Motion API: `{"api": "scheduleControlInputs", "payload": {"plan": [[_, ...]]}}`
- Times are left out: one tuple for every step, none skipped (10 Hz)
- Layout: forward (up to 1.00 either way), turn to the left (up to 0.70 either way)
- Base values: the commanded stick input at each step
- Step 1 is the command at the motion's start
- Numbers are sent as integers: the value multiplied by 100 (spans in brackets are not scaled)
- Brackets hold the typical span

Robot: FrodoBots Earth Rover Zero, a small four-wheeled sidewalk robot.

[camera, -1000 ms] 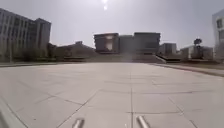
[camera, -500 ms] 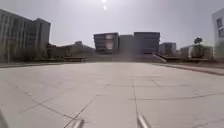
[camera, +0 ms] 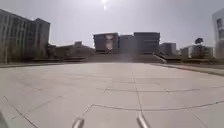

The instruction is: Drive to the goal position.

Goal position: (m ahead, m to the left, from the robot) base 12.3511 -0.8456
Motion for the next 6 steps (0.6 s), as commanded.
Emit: {"api": "scheduleControlInputs", "payload": {"plan": [[70, 1], [70, 1], [70, 1], [70, 1], [70, 1], [70, 1]]}}
